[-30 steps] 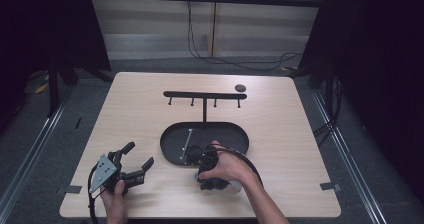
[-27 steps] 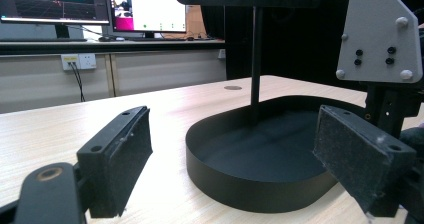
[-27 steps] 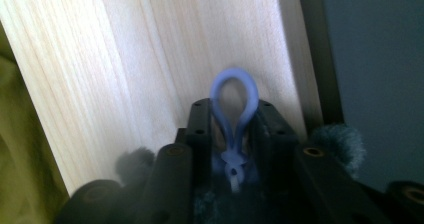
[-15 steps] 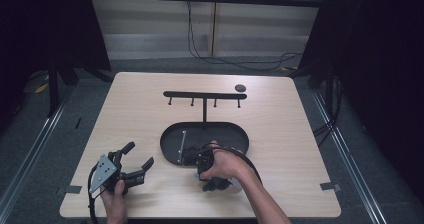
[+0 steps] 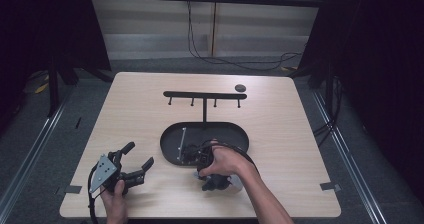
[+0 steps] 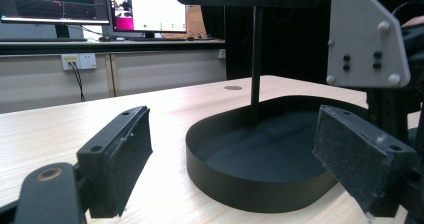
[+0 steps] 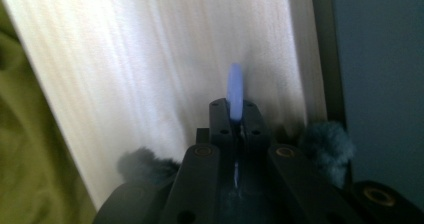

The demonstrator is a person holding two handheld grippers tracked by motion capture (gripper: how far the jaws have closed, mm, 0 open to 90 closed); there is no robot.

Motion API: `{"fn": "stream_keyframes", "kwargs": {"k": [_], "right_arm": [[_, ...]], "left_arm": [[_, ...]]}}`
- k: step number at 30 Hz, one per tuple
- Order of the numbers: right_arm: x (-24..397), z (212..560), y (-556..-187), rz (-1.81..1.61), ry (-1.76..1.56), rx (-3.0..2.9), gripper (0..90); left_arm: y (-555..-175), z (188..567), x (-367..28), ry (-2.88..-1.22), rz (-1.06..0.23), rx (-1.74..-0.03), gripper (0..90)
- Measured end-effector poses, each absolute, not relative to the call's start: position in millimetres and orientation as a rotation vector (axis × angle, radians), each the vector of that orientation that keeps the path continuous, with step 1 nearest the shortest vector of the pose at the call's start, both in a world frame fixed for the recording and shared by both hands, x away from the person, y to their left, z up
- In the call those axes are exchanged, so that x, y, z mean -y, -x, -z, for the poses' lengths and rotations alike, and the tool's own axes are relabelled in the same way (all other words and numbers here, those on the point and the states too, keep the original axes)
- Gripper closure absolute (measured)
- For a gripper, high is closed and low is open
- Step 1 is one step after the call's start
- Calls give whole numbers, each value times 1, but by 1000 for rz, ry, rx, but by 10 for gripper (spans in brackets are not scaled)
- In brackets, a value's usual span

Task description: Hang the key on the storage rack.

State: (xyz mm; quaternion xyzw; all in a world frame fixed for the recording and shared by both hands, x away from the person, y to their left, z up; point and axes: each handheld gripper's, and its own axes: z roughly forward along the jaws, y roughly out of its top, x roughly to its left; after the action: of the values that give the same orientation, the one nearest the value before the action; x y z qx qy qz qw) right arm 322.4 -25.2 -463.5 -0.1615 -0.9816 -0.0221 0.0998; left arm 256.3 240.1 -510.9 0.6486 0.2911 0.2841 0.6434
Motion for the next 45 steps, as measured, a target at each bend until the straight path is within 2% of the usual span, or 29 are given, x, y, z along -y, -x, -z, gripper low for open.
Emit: {"fn": "stream_keyframes", "kwargs": {"k": [45], "right_arm": [[70, 356, -322, 277, 463, 2967, 873]], "left_arm": [[-256, 511, -240, -1476, -645, -664, 152]]}}
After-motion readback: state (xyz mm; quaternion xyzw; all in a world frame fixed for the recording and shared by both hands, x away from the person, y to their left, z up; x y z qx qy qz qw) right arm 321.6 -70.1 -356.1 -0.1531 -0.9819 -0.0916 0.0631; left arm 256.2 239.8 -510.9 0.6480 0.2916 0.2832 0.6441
